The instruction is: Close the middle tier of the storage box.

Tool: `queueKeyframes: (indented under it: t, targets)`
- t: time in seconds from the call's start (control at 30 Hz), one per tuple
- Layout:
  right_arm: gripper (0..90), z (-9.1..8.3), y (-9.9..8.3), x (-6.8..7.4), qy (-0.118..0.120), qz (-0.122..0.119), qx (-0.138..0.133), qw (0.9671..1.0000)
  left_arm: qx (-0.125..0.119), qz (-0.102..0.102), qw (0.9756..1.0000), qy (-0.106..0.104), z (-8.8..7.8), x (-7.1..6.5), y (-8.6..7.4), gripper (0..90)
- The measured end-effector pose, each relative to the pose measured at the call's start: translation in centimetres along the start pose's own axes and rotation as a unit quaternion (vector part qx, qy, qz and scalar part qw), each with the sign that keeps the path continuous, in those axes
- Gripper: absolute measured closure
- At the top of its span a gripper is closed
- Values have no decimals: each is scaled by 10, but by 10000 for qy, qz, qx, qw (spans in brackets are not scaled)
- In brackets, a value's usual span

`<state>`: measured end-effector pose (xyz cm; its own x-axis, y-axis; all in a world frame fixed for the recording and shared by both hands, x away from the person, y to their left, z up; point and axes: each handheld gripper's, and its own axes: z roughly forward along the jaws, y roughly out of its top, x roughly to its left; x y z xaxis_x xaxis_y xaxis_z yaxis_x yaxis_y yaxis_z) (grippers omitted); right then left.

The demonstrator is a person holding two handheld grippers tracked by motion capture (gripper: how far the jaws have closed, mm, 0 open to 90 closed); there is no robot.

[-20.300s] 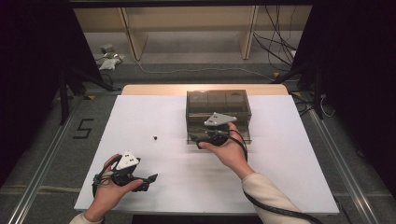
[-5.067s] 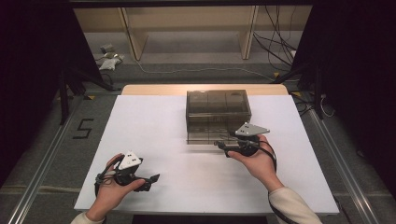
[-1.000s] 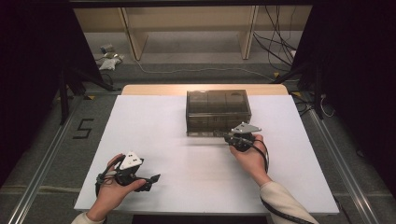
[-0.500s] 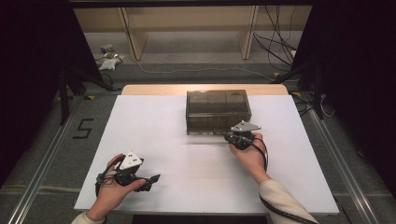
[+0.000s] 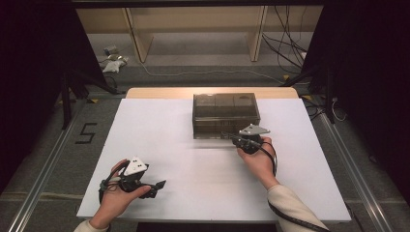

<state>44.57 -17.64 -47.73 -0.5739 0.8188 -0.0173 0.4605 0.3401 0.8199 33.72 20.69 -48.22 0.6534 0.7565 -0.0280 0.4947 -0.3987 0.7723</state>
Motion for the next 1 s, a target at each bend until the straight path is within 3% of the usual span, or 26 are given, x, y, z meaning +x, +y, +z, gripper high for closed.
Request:
queueKeyframes:
  t: [1.0]
  targets:
    - [900, 5, 5, -3, -77, -4, -78, 9999, -12, -11, 10000, 15, 0, 0, 0, 117]
